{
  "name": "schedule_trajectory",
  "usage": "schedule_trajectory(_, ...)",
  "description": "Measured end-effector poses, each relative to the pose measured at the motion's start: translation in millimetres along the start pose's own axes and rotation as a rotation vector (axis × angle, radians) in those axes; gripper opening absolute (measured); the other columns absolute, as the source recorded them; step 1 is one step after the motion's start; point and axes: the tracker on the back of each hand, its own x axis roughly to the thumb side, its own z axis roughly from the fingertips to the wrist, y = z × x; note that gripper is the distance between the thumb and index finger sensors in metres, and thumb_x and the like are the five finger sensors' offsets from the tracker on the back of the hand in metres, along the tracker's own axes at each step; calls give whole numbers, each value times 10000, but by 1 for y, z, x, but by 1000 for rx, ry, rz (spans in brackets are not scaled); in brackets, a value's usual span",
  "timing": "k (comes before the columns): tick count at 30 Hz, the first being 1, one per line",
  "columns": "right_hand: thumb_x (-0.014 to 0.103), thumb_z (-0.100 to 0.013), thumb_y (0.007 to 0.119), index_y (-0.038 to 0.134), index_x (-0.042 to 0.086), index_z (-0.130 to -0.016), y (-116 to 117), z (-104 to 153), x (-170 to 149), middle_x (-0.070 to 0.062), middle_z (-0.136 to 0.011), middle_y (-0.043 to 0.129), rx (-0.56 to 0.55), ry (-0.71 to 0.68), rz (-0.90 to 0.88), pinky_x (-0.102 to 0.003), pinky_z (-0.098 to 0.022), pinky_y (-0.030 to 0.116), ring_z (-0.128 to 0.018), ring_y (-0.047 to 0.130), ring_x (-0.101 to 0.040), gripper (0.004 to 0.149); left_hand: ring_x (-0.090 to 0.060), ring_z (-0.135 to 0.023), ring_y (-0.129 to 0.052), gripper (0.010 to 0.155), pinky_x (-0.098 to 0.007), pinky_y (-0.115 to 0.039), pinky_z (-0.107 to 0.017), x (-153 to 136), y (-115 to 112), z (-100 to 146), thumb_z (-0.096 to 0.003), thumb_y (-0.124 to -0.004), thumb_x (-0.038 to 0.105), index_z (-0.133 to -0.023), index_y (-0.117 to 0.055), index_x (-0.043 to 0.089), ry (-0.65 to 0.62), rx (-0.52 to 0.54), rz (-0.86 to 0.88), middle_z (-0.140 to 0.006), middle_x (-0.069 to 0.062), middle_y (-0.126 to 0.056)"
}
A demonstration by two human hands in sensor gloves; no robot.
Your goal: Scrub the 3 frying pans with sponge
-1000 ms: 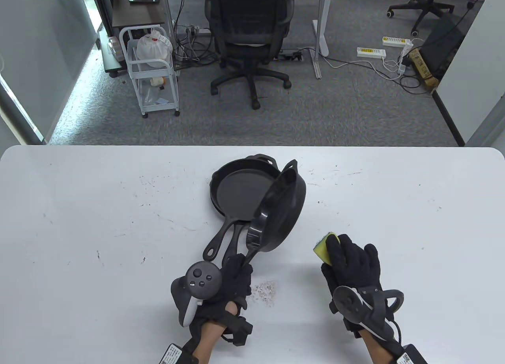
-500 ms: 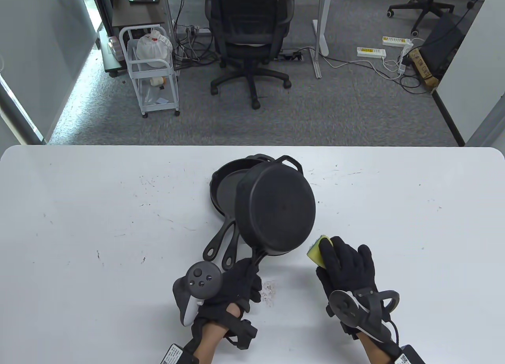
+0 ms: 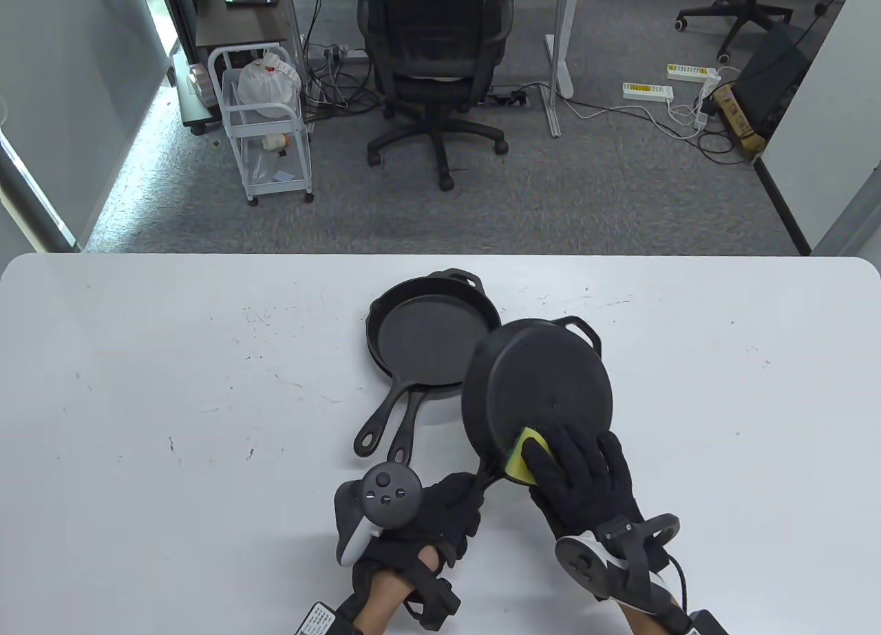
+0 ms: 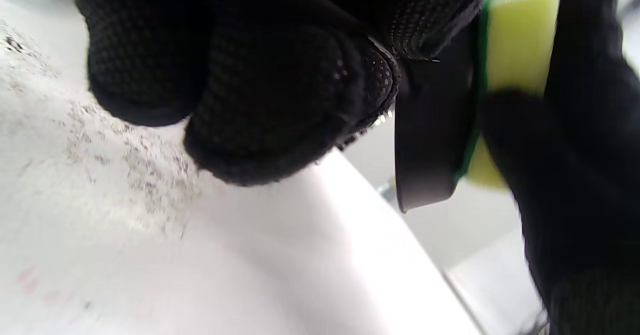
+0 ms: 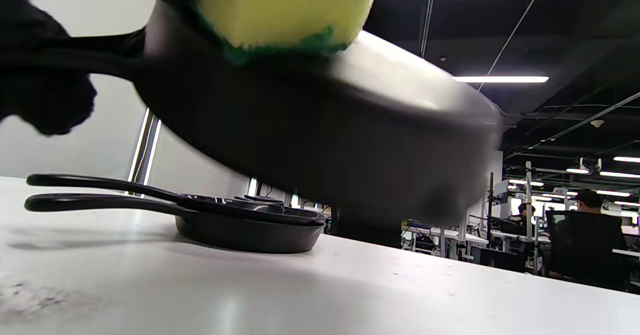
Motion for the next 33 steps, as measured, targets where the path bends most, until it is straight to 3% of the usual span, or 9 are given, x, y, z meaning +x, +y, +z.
schedule_trajectory(6,472,-444,664,320,407,-1032,-15,-3,-35,-4,-1152,507,-85,200,-59,-584,-768,476,-1057,636,-286,684,-114,-226,-1158,522,-409,-1016,-333,19,-9,1,-440,-891,458,-879,-948,182,-92,-60,-223,-557,14,-1131)
schedule_trajectory(8,480,-448,662,303,394,-1040,-13,-4,-56,-22,-1152,509,-46,302,-112,-592,-764,477,-1048,648,-301,698,-107,-224,-1158,522,-403,-1018,-332,20,-10,2,-439,-894,463,-875,-949,181,-119,-36,-277,-553,18,-1131)
schedule_trajectory(12,470,-453,690,317,384,-1043,0,0,-75,-50,-1141,527,12,371,-165,-597,-756,491,-997,714,-308,703,-104,-224,-1155,520,-399,-1018,-329,16,-5,3,-450,-876,462,-878,-942,175,-125,1,-210,-553,16,-1127)
schedule_trajectory(15,486,-449,701,319,387,-1043,11,-1,-68,-49,-1135,542,73,342,-125,-588,-752,512,-964,756,-291,713,-99,-215,-1156,521,-395,-1023,-317,10,5,6,-460,-858,459,-882,-938,163,-100,85,-133,-553,12,-1125)
schedule_trajectory(19,496,-441,715,328,391,-1039,15,-1,-31,-42,-1130,552,86,165,-93,-583,-752,519,-950,768,-281,720,-96,-182,-1158,520,-389,-1029,-282,0,18,11,-466,-847,454,-876,-947,149,-42,200,-33,-537,6,-1131)
schedule_trajectory(23,492,-434,708,318,405,-1031,5,1,5,-23,-1137,534,-10,12,-12,-576,-760,511,-1000,722,-271,719,-102,-189,-1160,519,-392,-1026,-288,-3,17,8,-459,-866,457,-873,-951,155,-54,136,-72,-537,8,-1134)
schedule_trajectory(25,477,-440,685,304,395,-1033,-1,0,10,-30,-1143,512,-37,7,-14,-580,-759,504,-1030,686,-290,710,-109,-196,-1161,519,-398,-1023,-297,2,10,6,-453,-879,457,-871,-956,159,-76,87,-124,-539,4,-1137)
schedule_trajectory(29,485,-447,664,271,386,-1040,-14,-2,-9,-38,-1155,477,-67,129,-66,-598,-764,468,-1065,616,-331,718,-100,-201,-1161,520,-392,-1024,-306,20,1,7,-443,-886,466,-866,-961,175,-141,77,-318,-537,17,-1140)
schedule_trajectory(33,478,-455,669,281,385,-1044,-11,-3,-58,-52,-1154,479,-47,347,-190,-605,-761,469,-1050,640,-339,711,-102,-205,-1162,517,-395,-1022,-310,24,-1,9,-442,-888,465,-863,-964,176,-185,49,-254,-538,11,-1142)
